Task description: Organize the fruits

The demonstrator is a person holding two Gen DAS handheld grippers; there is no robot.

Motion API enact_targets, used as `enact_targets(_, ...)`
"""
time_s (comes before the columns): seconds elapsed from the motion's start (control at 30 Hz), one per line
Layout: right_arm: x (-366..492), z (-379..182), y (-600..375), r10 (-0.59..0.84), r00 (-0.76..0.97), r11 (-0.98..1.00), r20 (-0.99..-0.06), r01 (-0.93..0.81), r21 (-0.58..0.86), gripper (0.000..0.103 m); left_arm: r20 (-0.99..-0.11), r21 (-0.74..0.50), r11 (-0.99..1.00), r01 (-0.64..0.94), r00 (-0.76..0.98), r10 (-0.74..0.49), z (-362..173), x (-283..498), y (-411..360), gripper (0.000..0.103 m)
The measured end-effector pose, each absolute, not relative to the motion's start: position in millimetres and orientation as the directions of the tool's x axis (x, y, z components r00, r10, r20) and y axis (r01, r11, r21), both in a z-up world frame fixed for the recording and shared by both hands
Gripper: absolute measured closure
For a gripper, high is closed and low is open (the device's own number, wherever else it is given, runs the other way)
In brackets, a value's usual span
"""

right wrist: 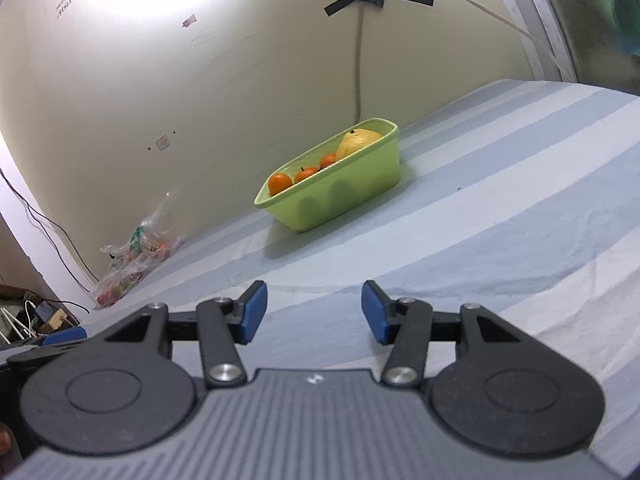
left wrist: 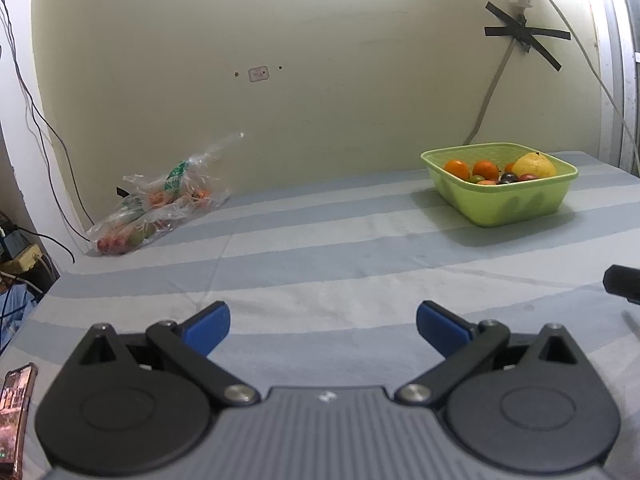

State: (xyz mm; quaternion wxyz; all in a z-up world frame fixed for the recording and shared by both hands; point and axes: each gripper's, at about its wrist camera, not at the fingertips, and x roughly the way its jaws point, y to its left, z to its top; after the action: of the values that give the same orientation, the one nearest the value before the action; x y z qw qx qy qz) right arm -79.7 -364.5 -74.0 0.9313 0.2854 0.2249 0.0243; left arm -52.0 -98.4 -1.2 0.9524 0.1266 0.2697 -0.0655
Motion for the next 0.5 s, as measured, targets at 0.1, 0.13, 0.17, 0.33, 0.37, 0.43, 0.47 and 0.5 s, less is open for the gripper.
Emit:
enact_targets(0.1, -79.3, -75.6, -366.0, 0.176, 0.896, 0.833, -0.409, 0.086, 0.547, 0.048, -0.527, 0.216, 0.958, 0.188, 0.848, -0.047, -2.4, -50.3, -98.3, 0.000)
enact_targets(0.13, -79.2, -76.1, -366.6, 0.176, 0.895, 0.832, -0.410, 0.088, 0.548, 0.048, -0.527, 0.218, 0.958, 0.186, 0.849, -0.045, -2.8, -50.0, -98.6, 0.000)
enact_targets(0.17, -79.2, -76.5, -367.0, 0.176, 0.895, 0.830, -0.410, 0.089, 0.551, 0.048, -0.527, 0.220, 0.958, 0.186, 0.849, -0.043, -3.0, -49.7, -99.0, 0.000)
enact_targets(0.33, -78.3, -77.5, -368.3, 0.178, 0.894, 0.826, -0.411, 0.091, 0.556, 0.048, -0.523, 0.233, 0.955, 0.183, 0.852, -0.036, -4.0, -48.8, -100.0, 0.000)
enact_targets(0.37, -78.5, -77.3, -368.4, 0.178, 0.895, 0.826, -0.410, 0.091, 0.556, 0.048, -0.522, 0.235, 0.955, 0.181, 0.852, -0.034, -4.2, -49.0, -100.5, 0.000)
enact_targets(0.43, -78.7, -77.4, -368.2, 0.178, 0.895, 0.826, -0.409, 0.091, 0.557, 0.048, -0.522, 0.237, 0.955, 0.181, 0.852, -0.032, -4.6, -48.7, -100.5, 0.000)
enact_targets(0.47, -78.7, -77.5, -368.1, 0.178, 0.895, 0.826, -0.409, 0.091, 0.557, 0.047, -0.522, 0.239, 0.954, 0.180, 0.852, -0.030, -4.9, -48.2, -100.4, 0.000)
enact_targets(0.5, -78.9, -77.4, -367.9, 0.177, 0.895, 0.826, -0.409, 0.091, 0.557, 0.047, -0.522, 0.240, 0.954, 0.180, 0.852, -0.030, -4.9, -47.7, -100.3, 0.000)
